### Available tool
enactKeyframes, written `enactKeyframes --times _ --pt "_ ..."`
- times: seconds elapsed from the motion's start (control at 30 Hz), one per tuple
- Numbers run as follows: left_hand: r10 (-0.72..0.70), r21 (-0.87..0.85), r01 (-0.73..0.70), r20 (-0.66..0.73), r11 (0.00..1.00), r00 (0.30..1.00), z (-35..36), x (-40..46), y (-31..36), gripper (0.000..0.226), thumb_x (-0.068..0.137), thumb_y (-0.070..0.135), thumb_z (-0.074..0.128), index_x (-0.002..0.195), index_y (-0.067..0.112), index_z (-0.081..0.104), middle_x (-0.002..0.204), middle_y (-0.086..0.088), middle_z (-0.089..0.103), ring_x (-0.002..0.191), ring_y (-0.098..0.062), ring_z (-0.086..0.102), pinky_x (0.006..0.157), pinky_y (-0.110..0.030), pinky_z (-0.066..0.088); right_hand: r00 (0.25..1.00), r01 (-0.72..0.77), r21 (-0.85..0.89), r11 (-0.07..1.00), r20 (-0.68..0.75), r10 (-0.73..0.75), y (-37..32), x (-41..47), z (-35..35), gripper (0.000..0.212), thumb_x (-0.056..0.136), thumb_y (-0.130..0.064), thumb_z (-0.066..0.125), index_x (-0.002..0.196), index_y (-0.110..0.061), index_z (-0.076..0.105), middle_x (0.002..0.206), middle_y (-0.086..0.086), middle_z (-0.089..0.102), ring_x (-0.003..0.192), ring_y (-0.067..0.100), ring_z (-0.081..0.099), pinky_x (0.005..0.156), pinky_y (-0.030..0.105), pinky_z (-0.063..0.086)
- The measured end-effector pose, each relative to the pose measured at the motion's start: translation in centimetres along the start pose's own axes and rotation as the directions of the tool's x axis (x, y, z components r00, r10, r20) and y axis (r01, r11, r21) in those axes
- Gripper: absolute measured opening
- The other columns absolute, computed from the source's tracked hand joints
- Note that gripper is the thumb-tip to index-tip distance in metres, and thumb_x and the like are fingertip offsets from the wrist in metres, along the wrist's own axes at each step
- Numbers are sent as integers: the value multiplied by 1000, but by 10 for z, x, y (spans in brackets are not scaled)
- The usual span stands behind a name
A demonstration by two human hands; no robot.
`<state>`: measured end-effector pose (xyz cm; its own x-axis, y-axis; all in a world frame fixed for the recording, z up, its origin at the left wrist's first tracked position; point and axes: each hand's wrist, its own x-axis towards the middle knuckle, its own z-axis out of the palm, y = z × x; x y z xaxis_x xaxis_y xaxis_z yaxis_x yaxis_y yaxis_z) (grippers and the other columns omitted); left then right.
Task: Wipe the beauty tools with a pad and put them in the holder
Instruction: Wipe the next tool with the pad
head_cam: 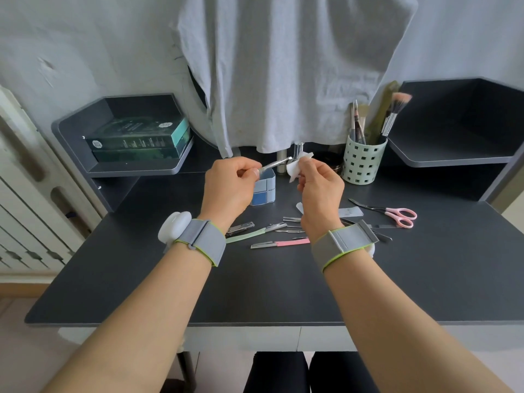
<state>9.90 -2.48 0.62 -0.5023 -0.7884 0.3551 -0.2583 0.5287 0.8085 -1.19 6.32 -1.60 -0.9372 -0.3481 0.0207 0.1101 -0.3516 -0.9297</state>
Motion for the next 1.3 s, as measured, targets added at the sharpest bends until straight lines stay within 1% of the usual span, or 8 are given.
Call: enactKeyframes --times 0.17,0.37,0.47,0.53,0.63,0.8,1.1,1.3 --pt "-21 -32 21 0 999 1000 -3 6 -4 16 89 14 66 100 21 77 83 4 75 79 -15 71 77 -41 62 1000 -11 -4 1000 3 11 3 5 10 23 92 -20 67 69 -19 69 65 -1 54 65 14 43 66 30 40" --pt "4 -12 -4 -25 1000 1000 -8 19 -7 13 88 13 66 86 23 75 74 5 72 72 -14 71 75 -42 62 999 -2 -7 1000 32 2 2 11 24 24 93 -21 67 69 -21 69 65 -6 58 69 13 48 68 29 43" --pt "46 42 -45 -31 998 998 -11 30 -7 13 90 13 65 88 20 75 74 6 71 71 -17 70 77 -40 61 999 -3 -15 1000 36 4 4 13 27 23 93 -21 67 69 -21 69 63 -8 57 67 12 47 66 29 42" --pt "95 111 -91 -28 990 995 -12 36 -6 14 92 12 63 89 17 75 75 5 70 69 -15 68 75 -34 59 999 -3 -16 1000 36 4 6 14 28 23 93 -21 68 69 -21 69 63 -8 57 66 12 47 66 29 42" --pt "162 241 -155 -9 958 987 -11 44 -5 17 95 9 59 93 15 76 83 -2 73 73 -15 63 69 -23 48 999 0 -26 1000 41 1 8 16 27 24 93 -21 67 69 -21 68 63 -7 55 66 13 45 66 29 41" --pt "166 332 -169 36 928 985 -4 55 -8 22 95 9 56 96 15 77 90 -5 74 86 -24 65 77 -30 51 999 1 -28 1000 41 0 9 19 26 26 93 -21 67 67 -21 68 64 -5 54 67 13 45 66 28 41" --pt "157 411 -183 96 893 983 7 63 -6 22 93 12 57 96 22 77 93 0 74 87 -24 67 79 -36 56 999 -4 -35 999 43 5 13 24 26 25 93 -20 67 69 -21 69 65 -8 56 69 12 48 69 28 42" --pt "102 429 -165 167 888 981 13 64 -5 17 85 10 63 83 22 75 83 -3 71 83 -27 67 77 -41 58 999 -13 -40 999 42 15 15 25 21 24 94 -18 65 71 -19 69 64 -5 55 65 11 46 63 25 42"
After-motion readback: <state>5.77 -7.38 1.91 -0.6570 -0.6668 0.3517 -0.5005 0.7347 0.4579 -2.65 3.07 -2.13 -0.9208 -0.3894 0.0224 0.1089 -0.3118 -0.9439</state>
